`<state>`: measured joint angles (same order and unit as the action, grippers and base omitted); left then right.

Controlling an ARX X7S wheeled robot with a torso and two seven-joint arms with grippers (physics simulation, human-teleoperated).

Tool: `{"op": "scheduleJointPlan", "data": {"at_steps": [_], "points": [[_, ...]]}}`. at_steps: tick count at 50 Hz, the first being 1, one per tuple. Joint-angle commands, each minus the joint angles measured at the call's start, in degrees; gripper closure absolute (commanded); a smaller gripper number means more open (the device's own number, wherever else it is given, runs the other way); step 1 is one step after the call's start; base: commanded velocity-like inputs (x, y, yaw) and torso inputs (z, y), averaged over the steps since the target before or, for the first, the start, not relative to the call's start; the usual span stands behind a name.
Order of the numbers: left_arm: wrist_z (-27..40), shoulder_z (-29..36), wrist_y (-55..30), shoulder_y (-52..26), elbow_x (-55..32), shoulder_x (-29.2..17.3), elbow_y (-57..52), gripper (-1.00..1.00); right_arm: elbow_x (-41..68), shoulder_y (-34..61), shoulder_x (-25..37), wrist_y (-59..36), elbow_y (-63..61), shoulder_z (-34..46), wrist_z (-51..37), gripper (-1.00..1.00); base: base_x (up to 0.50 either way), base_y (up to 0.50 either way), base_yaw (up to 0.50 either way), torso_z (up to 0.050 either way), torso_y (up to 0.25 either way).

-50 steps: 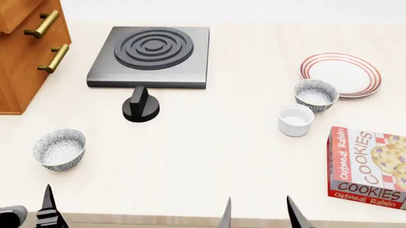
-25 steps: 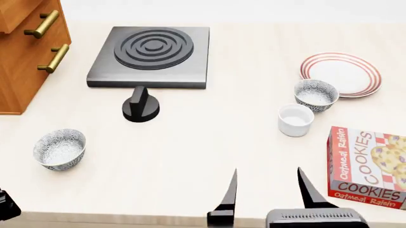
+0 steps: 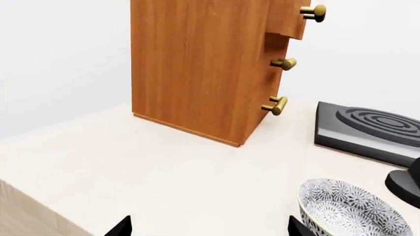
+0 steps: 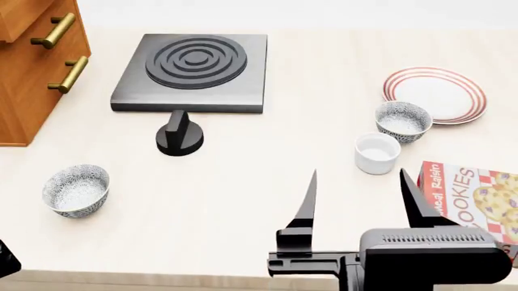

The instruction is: Pick the akita bowl between the plate and the ramekin and place it on the plate.

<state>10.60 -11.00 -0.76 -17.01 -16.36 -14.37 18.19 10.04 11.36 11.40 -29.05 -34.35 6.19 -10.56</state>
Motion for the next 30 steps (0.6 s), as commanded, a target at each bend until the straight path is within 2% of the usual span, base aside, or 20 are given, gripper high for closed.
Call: {"op": "scheduleJointPlan", "data": {"at_steps": [1,7,30], "points": [[-0.92,-1.09,-0.03,0.37,0.9,0.93,-0.6,-1.0,-1.17,0.78,-0.55,-0.13,-1.12,-1.08,0.6,-1.0,0.0,0.0,0.0,0.0,0.0],[-1.06,-1.16,-0.04,0.27,0.47,0.83,-0.31,-1.0,-0.3,0.9,-0.73,-0.57,-1.07,-1.24,0.42,-1.0,0.0,-0.01,0.0,0.0,0.0],[-0.86,-0.6,0.57,0.25,0.37,0.7,0.27,-1.0,0.47,0.87,-0.11,-0.06,-0.2,-0.42,-0.08,-1.0,0.0,-0.16,0.0,0.0,0.0]]}}
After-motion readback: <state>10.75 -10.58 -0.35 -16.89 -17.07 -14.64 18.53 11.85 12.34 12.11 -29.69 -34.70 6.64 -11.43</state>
